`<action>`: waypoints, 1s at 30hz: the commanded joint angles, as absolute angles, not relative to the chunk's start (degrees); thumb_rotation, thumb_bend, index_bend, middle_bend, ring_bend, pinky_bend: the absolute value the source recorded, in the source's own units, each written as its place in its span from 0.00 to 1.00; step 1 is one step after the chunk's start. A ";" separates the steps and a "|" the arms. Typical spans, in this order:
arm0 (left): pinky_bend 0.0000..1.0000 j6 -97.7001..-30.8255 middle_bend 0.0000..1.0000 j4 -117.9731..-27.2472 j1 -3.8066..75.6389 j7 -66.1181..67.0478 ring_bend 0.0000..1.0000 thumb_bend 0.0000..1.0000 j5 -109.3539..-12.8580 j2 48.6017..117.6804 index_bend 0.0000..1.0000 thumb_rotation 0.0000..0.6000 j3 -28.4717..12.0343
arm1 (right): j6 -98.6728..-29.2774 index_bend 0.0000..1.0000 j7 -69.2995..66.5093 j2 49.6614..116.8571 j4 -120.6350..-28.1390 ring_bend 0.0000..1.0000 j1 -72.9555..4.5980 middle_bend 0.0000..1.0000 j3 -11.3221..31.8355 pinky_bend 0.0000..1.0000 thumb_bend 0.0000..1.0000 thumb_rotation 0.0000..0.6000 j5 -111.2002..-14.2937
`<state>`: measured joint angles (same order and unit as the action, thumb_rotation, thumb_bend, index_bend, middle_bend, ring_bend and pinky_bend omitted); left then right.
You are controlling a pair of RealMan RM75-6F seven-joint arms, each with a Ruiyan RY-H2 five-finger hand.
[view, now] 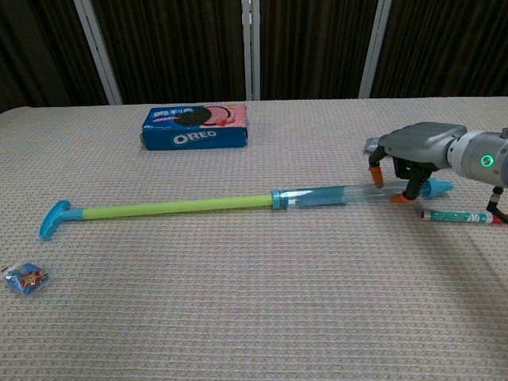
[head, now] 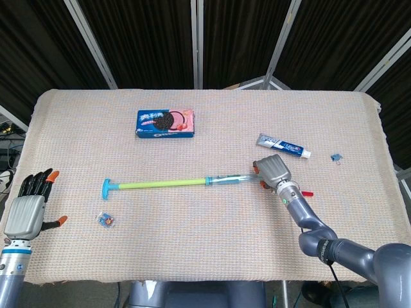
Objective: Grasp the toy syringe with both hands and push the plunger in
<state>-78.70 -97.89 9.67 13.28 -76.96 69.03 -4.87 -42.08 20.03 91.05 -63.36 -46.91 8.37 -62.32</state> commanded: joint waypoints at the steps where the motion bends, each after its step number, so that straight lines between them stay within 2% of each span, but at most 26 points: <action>1: 0.27 -78.71 0.39 -97.54 10.44 13.28 0.32 0.00 -77.31 69.52 0.00 1.00 -5.61 | -42.57 0.61 20.55 89.33 -66.04 1.00 -46.34 1.00 8.44 1.00 0.37 1.00 -61.39; 2: 0.40 -78.73 0.52 -97.30 10.83 13.25 0.45 0.00 -77.62 69.87 0.01 1.00 -5.92 | -42.66 0.61 20.90 88.83 -66.93 1.00 -46.25 1.00 8.42 1.00 0.37 1.00 -61.07; 3: 0.58 -78.26 0.67 -96.95 11.52 13.27 0.60 0.00 -78.00 70.33 0.04 1.00 -6.19 | -42.91 0.61 21.54 88.21 -68.05 1.00 -46.14 1.00 8.36 1.00 0.37 1.00 -60.66; 4: 0.74 -77.98 0.77 -96.62 11.97 13.35 0.71 0.00 -78.31 70.59 0.09 1.00 -6.34 | -43.06 0.61 21.91 87.93 -68.59 1.00 -46.09 1.00 8.32 1.00 0.37 1.00 -60.44; 5: 0.83 -77.57 0.83 -96.18 12.58 13.55 0.78 0.00 -78.73 70.94 0.13 1.00 -6.52 | -43.18 0.61 22.27 87.65 -69.16 1.00 -46.03 1.00 8.31 1.00 0.37 1.00 -60.11; 8: 0.98 -74.78 0.92 -94.64 15.26 14.59 0.87 0.00 -79.08 72.37 0.22 1.00 -7.33 | -43.39 0.61 23.27 86.75 -71.34 1.00 -45.83 1.00 8.53 1.00 0.37 1.00 -58.23; 13: 1.00 -64.81 0.95 -89.90 21.92 12.96 0.90 0.01 -74.93 76.29 0.31 1.00 -9.95 | -44.43 0.62 27.00 85.38 -75.05 1.00 -45.74 1.00 8.12 1.00 0.37 1.00 -54.37; 17: 1.00 -57.99 0.96 -85.90 25.25 9.56 0.90 0.09 -71.55 78.53 0.33 1.00 -10.41 | -45.51 0.62 29.65 84.96 -76.83 1.00 -46.09 1.00 7.72 1.00 0.37 1.00 -52.19; 25: 1.00 -52.63 0.96 -77.22 28.84 7.05 0.90 0.28 -68.26 83.01 0.41 1.00 -10.57 | -46.82 0.62 32.59 84.75 -79.01 1.00 -47.02 1.00 7.10 1.00 0.37 1.00 -49.65; 30: 1.00 -50.17 0.96 -75.80 29.69 5.48 0.90 0.31 -66.55 83.89 0.43 1.00 -10.05 | -47.55 0.62 33.14 84.80 -79.87 1.00 -47.43 1.00 6.89 1.00 0.37 1.00 -49.38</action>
